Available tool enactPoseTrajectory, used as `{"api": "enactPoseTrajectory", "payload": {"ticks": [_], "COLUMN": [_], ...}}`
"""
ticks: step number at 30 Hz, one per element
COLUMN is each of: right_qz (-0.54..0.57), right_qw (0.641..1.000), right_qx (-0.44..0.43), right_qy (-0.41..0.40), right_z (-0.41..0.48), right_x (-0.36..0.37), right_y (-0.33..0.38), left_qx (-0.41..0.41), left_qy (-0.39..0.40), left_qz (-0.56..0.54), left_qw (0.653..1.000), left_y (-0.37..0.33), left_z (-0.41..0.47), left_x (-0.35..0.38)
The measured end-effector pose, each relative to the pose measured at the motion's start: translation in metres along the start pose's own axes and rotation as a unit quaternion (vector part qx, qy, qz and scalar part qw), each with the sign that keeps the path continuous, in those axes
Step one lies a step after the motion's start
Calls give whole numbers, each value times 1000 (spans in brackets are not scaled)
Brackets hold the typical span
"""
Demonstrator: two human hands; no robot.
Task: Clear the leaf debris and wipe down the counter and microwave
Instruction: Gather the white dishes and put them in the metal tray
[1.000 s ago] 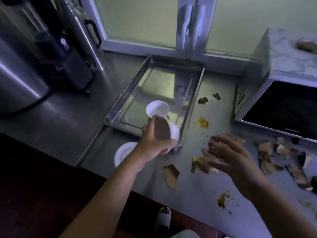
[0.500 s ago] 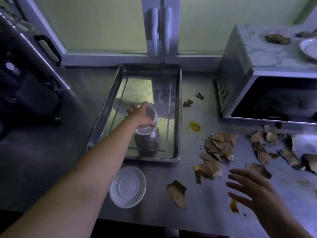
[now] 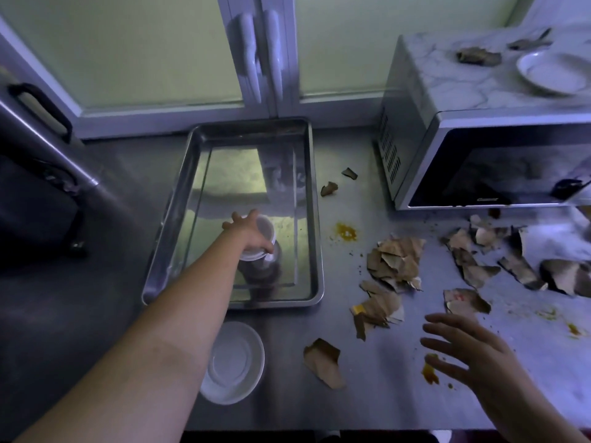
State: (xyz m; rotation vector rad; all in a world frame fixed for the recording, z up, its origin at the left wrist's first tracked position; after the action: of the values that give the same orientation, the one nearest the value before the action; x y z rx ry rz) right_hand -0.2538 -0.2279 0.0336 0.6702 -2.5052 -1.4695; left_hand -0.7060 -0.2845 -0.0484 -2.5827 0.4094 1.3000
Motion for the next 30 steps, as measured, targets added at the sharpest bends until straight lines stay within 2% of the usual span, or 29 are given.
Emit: {"api": "enactPoseTrajectory", "payload": {"ticks": [7,10,12,14,17,21,24,30], "right_qz": [6,13,27,45,96,184,184,200], "right_qw": [1000,1000,999,998,989,950,910,898], "right_qx": [5,-10,-16,-34,-64,-86,-130,-177], "right_qy": [-6,-19,-14,14,90,238,347,349], "right_z": [-5,-5,-6,-6,-10,-25,-40,-49], "right_x": [-5,-14,-18,-19,-12,5,7,-16], "right_y": [-3,0,5,13,29,58,76,71], "left_qx": [-7,12,66,147,274,389,409,346], "left_qy": [-25,3,33,67,139,182,185,170], "left_qz": [-24,-92,-159,-224,-301,-317,-335,-434], "left_qw": [999,996,984,961,903,846,828,814], "left_y": [0,-4,-17,-37,-65,-87,-93,-91], "left_z": [-3,-23,-51,-92,-173,-278,-329,-366], "left_x": [6,4,-2,-7,-10,3,19,50]}}
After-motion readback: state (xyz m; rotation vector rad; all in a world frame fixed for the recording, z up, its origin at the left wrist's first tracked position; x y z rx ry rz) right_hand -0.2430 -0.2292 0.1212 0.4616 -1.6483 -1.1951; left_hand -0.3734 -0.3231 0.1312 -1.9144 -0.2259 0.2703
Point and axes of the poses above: each hand's wrist, its own z-axis towards the middle knuckle, its own x-axis out of the palm, y = z × x, the point moved 6 cm from there along z, towards the middle knuckle, and after that the axes turned 13 degrees about -x, right-handed, at the moved point
